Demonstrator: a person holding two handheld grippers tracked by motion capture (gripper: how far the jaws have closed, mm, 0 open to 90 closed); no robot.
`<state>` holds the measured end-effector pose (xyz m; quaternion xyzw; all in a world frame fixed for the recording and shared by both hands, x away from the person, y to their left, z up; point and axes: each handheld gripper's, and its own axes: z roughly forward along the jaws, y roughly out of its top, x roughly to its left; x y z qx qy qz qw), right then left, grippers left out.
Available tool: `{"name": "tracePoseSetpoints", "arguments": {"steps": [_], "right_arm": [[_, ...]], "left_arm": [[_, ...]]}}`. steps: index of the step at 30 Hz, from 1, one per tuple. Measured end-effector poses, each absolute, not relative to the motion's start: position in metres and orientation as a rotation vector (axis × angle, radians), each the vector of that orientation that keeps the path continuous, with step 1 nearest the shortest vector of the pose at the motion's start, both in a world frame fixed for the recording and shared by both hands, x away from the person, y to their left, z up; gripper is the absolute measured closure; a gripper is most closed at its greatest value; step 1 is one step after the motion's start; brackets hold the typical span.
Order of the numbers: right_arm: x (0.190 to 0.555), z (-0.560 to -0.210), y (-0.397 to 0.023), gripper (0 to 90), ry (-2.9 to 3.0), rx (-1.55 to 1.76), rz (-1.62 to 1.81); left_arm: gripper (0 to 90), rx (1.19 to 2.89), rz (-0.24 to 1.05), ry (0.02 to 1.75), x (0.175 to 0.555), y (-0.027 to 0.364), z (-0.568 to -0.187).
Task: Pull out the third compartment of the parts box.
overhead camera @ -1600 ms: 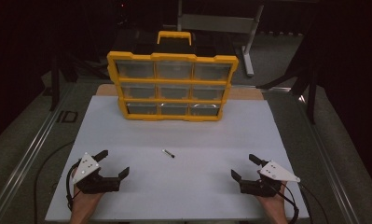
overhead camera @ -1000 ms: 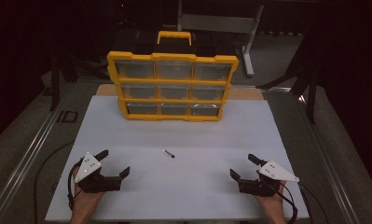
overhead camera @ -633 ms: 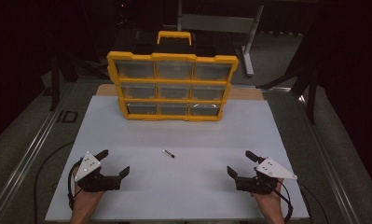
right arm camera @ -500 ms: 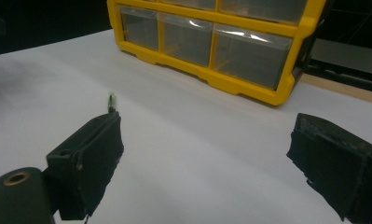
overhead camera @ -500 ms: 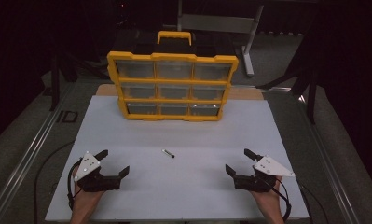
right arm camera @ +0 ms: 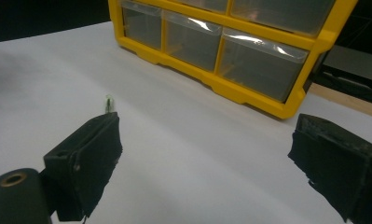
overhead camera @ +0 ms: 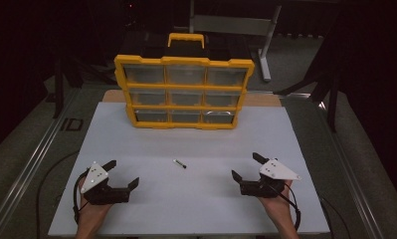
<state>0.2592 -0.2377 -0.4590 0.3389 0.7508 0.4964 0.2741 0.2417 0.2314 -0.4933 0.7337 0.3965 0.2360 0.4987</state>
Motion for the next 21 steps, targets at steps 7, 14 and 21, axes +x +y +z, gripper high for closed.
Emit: {"name": "tracePoseSetpoints", "arguments": {"steps": [7, 14, 21], "right_arm": [[0.269, -0.451, -0.225, 7.8, 2.014, 0.892, 1.319], [0.276, -0.443, -0.216, 7.7, 2.0, 0.89, 1.298], [0.289, -0.432, -0.201, 7.8, 1.981, 0.893, 1.282]], "left_arm": [[0.2, 1.782, 0.576, 0.958, 0.242, 0.23, -0.494], [0.2, 1.768, 0.592, 0.969, 0.241, 0.231, -0.493], [0.2, 1.777, 0.593, 0.97, 0.242, 0.228, -0.495]]}}
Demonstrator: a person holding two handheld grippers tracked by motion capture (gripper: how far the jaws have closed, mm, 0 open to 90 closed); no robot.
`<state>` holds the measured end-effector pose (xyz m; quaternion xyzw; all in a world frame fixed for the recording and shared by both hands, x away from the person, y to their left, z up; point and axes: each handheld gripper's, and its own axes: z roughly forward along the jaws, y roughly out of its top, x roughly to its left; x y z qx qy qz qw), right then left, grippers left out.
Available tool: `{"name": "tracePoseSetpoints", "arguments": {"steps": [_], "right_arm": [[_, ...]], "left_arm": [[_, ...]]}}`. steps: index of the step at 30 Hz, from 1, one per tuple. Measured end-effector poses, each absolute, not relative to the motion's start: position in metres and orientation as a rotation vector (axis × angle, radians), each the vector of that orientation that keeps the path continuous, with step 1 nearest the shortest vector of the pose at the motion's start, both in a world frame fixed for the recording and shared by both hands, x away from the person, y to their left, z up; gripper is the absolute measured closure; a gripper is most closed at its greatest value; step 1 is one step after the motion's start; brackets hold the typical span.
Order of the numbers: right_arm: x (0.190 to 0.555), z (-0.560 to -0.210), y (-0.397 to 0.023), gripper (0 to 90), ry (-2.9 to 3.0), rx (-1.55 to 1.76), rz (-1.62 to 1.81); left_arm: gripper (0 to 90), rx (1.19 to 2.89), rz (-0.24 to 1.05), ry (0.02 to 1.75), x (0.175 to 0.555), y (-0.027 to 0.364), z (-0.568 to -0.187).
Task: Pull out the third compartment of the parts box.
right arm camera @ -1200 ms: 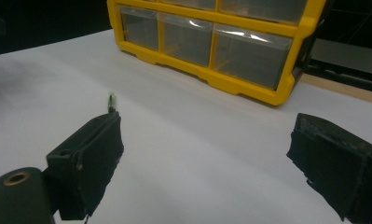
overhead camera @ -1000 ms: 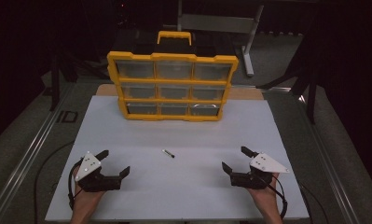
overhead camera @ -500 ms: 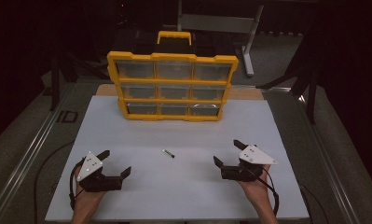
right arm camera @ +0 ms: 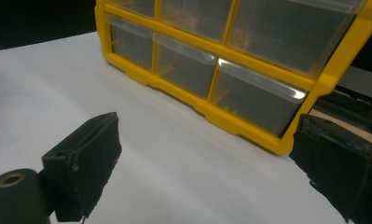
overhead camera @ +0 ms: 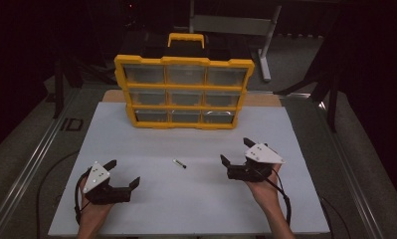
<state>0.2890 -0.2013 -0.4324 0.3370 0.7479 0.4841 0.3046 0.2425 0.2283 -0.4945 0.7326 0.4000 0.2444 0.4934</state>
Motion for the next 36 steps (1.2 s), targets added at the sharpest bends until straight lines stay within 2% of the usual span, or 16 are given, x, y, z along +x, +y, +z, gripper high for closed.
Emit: {"name": "tracePoseSetpoints", "arguments": {"steps": [8, 36], "right_arm": [[0.3, -0.425, -0.188, 7.8, 1.965, 0.872, 1.251], [0.326, -0.415, -0.147, 7.9, 2.015, 0.409, 0.561]], "left_arm": [[0.2, 1.782, 0.601, 0.968, 0.242, 0.227, -0.495], [0.2, 1.787, 0.595, 0.979, 0.243, 0.227, -0.496]]}}
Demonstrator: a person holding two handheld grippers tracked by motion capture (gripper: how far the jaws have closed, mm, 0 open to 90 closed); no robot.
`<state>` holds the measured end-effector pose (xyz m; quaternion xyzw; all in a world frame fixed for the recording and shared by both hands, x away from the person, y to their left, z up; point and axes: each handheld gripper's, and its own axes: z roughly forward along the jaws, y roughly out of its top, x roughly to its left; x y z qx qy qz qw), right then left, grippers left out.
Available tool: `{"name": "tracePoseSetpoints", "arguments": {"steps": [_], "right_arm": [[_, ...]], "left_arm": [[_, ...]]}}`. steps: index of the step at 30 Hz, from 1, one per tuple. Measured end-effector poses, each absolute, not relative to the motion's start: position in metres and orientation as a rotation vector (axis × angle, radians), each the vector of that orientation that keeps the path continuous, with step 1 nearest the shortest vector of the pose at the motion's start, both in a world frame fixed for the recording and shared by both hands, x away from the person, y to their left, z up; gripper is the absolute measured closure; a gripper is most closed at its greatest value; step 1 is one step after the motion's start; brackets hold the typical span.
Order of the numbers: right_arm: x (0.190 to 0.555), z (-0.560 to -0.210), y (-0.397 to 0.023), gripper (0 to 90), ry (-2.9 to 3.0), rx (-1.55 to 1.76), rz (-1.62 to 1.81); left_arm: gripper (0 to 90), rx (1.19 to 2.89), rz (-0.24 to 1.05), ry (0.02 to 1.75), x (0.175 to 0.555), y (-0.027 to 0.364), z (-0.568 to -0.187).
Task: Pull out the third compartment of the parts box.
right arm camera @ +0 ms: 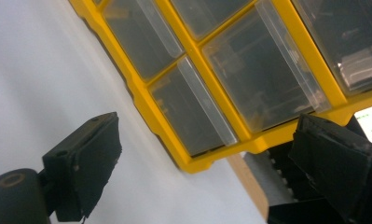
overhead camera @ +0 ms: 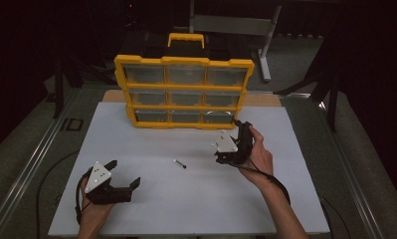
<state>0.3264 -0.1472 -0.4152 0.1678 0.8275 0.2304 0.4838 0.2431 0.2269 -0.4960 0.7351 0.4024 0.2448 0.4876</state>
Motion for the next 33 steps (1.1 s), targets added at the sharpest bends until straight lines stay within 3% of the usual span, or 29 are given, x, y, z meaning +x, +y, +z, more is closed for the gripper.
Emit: {"name": "tracePoseSetpoints", "arguments": {"steps": [33], "right_arm": [[0.37, -0.415, -0.13, 8.5, 1.879, 0.069, 0.165]], "left_arm": [[0.2, 1.814, 0.578, 0.983, 0.246, 0.225, -0.499]]}}
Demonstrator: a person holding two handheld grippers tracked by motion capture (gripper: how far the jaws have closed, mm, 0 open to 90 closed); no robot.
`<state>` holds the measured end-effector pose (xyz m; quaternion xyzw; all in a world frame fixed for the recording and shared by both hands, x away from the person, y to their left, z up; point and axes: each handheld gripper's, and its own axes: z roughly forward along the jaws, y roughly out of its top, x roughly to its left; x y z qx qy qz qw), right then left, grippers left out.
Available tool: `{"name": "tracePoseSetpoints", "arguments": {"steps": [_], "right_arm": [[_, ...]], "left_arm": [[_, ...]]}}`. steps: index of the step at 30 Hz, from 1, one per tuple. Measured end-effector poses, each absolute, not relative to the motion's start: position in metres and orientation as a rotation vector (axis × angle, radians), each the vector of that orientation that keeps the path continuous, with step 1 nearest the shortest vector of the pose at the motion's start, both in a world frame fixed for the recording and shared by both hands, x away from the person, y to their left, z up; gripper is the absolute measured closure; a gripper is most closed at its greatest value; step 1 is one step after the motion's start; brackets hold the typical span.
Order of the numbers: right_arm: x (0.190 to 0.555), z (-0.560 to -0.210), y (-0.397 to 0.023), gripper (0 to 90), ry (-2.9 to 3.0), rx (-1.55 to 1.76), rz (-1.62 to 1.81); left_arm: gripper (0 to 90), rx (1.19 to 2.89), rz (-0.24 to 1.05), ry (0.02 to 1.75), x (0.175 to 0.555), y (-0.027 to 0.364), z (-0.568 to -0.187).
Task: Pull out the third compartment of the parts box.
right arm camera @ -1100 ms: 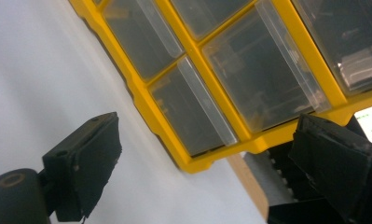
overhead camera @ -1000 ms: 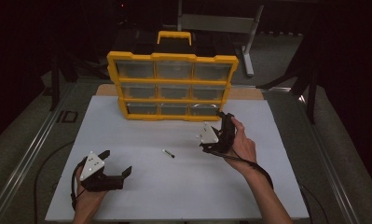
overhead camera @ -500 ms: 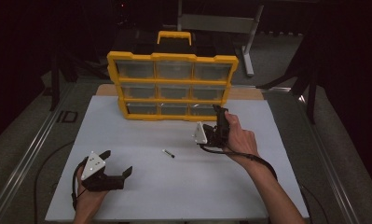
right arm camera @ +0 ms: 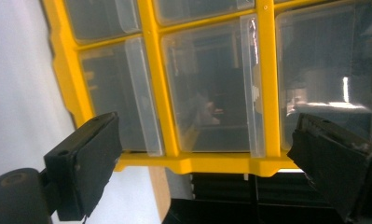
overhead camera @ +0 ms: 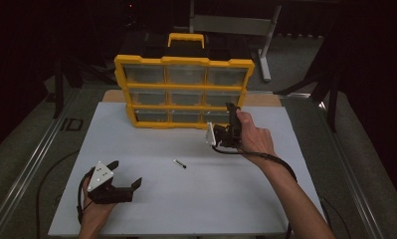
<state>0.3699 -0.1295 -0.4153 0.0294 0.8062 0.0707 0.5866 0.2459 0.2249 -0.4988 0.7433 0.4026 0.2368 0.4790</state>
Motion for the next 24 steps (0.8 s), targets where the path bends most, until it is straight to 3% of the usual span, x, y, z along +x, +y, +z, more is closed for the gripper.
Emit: {"name": "tracePoseSetpoints", "arguments": {"steps": [24], "right_arm": [[0.407, -0.41, -0.125, 15.4, 1.746, 0.035, 0.127]], "left_arm": [[0.2, 1.827, 0.585, 0.971, 0.245, 0.221, -0.499]]}}
